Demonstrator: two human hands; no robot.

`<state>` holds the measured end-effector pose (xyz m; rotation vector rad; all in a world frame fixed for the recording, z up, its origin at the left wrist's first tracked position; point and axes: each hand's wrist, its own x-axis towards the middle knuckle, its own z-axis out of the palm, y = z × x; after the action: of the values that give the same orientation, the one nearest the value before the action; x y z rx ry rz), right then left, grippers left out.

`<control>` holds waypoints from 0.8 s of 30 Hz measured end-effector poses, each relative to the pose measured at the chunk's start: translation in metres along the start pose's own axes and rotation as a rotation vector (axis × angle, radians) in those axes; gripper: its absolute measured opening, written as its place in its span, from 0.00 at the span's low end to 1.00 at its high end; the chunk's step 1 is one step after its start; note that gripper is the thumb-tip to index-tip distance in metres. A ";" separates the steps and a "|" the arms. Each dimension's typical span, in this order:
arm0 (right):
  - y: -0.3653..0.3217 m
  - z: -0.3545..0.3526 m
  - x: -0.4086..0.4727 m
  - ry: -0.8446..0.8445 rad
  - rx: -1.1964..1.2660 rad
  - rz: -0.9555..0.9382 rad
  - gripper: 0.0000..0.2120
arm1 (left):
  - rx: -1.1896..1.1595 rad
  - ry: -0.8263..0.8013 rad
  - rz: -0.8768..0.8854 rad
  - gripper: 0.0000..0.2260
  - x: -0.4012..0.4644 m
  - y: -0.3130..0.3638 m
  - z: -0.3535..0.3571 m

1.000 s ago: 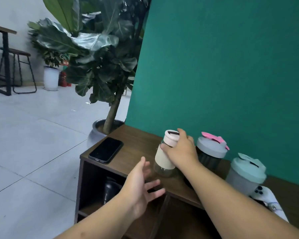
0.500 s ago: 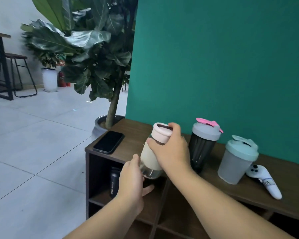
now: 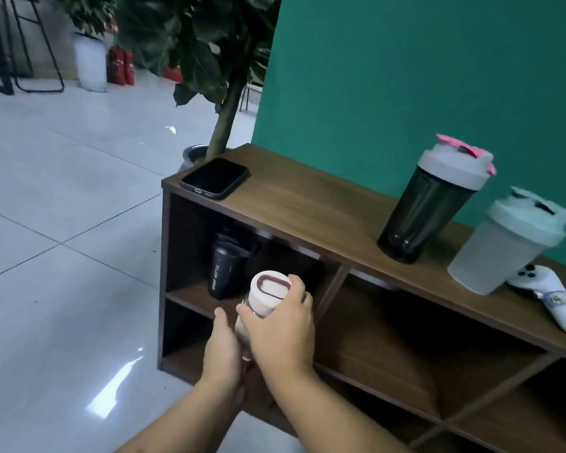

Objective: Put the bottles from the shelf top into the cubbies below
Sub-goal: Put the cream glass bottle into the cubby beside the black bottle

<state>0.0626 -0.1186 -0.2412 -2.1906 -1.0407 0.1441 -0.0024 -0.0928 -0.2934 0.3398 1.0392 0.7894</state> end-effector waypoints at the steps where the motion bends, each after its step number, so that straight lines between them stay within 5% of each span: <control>1: 0.005 0.007 0.008 0.007 0.008 0.005 0.46 | -0.007 -0.013 0.008 0.29 0.006 0.002 0.006; 24: 0.036 0.066 0.125 0.097 0.032 0.145 0.40 | -0.034 -0.165 -0.119 0.41 0.122 0.013 0.036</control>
<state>0.1447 -0.0082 -0.2902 -2.2203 -0.8215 0.1180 0.0564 0.0079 -0.3462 0.3056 0.8823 0.6598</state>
